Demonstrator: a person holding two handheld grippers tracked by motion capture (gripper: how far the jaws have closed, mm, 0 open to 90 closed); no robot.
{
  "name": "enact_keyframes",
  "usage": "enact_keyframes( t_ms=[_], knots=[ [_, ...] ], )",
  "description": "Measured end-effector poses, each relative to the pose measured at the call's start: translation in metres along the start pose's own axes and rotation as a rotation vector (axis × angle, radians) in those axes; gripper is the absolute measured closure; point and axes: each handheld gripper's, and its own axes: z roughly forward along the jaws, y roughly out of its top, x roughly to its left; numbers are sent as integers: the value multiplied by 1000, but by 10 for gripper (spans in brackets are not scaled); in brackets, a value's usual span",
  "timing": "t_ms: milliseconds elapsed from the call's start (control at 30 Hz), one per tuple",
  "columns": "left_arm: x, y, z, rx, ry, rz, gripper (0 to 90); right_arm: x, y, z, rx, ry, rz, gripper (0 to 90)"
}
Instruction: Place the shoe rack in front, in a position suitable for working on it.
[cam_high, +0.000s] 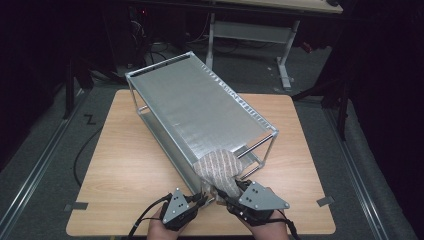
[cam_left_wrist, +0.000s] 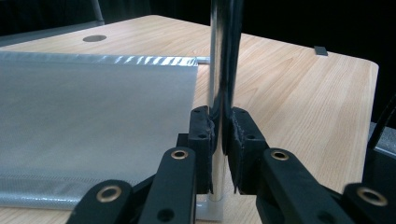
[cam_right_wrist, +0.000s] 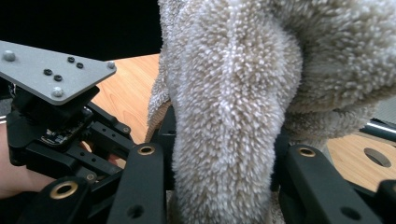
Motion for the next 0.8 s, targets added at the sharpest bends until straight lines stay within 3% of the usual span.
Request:
enact_keyframes(
  t_ms=[400, 533, 733, 800],
  knots=[
    [0, 0, 0, -1, -1, 0, 803, -14, -5, -2, 3, -26, 30, 634],
    [0, 0, 0, -1, -1, 0, 803, -25, -8, -4, 7, -60, 53, 634],
    [0, 0, 0, 0, -1, 0, 803, -56, -19, -12, 7, -144, 132, 634],
    [0, 0, 0, 0, -2, 0, 803, -59, -21, -13, 8, -154, 136, 634]
  ],
)
